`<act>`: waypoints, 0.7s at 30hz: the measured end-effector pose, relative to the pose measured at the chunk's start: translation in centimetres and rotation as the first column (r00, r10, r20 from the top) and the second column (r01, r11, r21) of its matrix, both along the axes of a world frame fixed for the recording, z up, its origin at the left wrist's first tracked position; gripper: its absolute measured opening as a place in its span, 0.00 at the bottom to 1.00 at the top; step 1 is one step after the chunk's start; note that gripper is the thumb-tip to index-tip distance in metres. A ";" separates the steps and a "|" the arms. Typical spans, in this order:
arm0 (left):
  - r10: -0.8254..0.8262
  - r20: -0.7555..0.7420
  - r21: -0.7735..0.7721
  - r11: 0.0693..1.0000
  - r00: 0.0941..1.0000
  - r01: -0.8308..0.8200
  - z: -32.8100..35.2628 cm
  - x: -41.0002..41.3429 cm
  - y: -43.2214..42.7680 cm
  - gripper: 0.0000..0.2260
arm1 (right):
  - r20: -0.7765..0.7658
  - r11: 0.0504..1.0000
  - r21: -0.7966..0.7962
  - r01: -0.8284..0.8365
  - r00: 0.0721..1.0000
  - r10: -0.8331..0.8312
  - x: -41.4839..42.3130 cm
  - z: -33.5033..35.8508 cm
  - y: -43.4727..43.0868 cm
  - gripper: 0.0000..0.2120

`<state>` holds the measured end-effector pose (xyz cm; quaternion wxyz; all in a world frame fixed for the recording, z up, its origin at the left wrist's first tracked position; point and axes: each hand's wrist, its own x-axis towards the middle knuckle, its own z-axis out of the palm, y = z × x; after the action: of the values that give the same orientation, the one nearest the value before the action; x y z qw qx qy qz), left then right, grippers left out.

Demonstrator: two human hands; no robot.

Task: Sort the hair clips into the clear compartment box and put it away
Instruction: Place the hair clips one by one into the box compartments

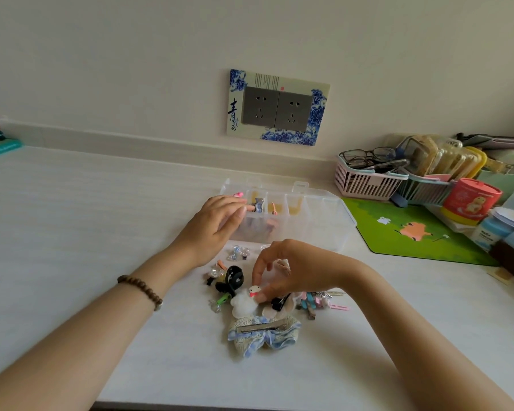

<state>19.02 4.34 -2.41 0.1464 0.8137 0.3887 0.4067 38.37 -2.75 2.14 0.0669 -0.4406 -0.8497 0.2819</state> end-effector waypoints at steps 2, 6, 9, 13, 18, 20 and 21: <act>-0.001 0.001 0.003 1.000 1.000 0.001 0.0 0.1 0.0 0.25 | -0.032 0.999 -0.026 -0.027 0.999 0.026 -0.1 0.1 -0.1 0.11; -0.001 0.010 -0.005 1.000 1.000 0.001 0.0 0.1 0.0 0.26 | -0.190 0.992 -0.093 -0.091 0.979 0.072 0.3 0.3 0.1 0.09; 0.005 0.005 -0.025 1.000 1.000 -0.005 0.1 0.1 -0.1 0.28 | -0.550 0.969 -0.216 -0.118 0.835 -0.020 1.0 0.7 0.6 0.11; -0.013 0.006 -0.010 1.000 1.000 0.013 0.1 0.0 -0.2 0.33 | -0.834 0.944 -0.324 -0.060 0.490 -0.255 2.0 1.6 1.5 0.10; -0.016 0.052 -0.025 1.000 0.999 0.017 0.0 0.1 0.1 0.33 | -0.835 0.898 -0.319 0.303 0.358 -0.417 2.8 1.6 3.4 0.08; -0.004 0.040 -0.027 1.000 0.999 0.005 0.0 0.2 0.0 0.35 | -0.785 0.859 -0.145 0.491 0.471 -0.402 2.8 1.7 4.1 0.08; -0.001 0.037 -0.025 1.000 0.999 0.002 0.0 0.2 0.0 0.35 | -0.751 0.822 -0.037 0.568 0.528 -0.398 2.7 1.7 4.5 0.09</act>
<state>19.24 4.35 -2.38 0.1643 0.8043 0.3905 0.4167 41.04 1.72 3.86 0.5219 -0.4991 -0.6179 0.3109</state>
